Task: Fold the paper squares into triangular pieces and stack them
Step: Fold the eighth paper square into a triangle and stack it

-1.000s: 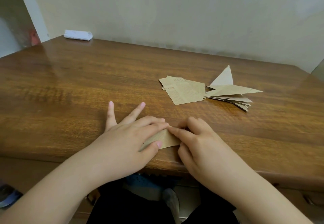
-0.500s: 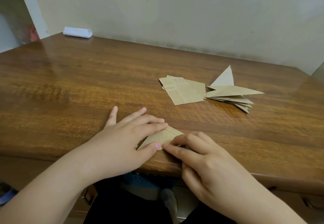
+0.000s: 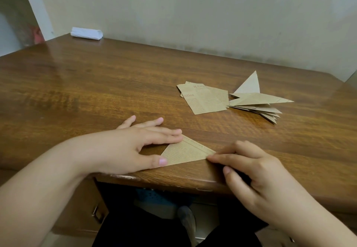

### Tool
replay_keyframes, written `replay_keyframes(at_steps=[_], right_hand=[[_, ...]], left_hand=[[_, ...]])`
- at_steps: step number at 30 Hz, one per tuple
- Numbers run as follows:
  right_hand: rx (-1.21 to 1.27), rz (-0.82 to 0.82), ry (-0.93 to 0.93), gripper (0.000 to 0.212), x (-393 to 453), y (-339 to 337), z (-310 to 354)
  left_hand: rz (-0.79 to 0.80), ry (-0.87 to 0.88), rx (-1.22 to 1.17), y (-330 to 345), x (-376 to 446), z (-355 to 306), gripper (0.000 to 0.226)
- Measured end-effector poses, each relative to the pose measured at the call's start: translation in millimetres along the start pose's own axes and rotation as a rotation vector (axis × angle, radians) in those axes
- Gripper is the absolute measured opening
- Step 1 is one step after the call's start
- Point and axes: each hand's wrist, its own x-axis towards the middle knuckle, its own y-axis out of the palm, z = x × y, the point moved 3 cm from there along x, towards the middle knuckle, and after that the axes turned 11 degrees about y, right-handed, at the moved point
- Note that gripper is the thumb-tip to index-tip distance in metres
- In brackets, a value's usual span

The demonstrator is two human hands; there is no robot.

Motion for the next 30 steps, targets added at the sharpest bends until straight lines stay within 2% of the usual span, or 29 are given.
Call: replay_keyframes(at_steps=[4,8,13,18,22,25,27,30], right_hand=[[-0.099,-0.004,0.079,0.037,6.5,-6.2,7.5],[-0.119,0.026,0.338,0.047,25.9,-2.9,17.0],[-0.165,0.169,0.489,0.036,46.6,6.1,25.0],[0.057,0.2,0.564,0.018,49.5,-0.8,20.6],[0.207,0.119,0.576,0.004,47.7,-6.9,14.7],[0.321,0.018,0.543,0.009,47.1,-18.2,3.2],[0.399,-0.139,0.516,0.018,49.9,-36.0,-12.1],[0.397,-0.393,0.553,0.017,63.7,-69.2,-46.1]], left_hand=[[-0.027,0.004,-0.004,1.9,-0.1,0.5,0.053],[-0.097,-0.016,-0.014,3.8,-3.3,-3.5,0.056],[-0.253,-0.026,0.051,8.2,-4.8,-5.9,0.055],[-0.331,-0.04,0.031,8.6,-3.0,-10.6,0.063],[-0.338,0.011,0.071,7.0,9.4,-20.1,0.066],[-0.348,0.054,0.125,-0.9,22.5,-27.0,0.064],[-0.393,0.062,0.141,-12.0,30.3,-28.5,0.064],[-0.454,0.067,0.158,-34.3,49.5,-26.2,0.058]])
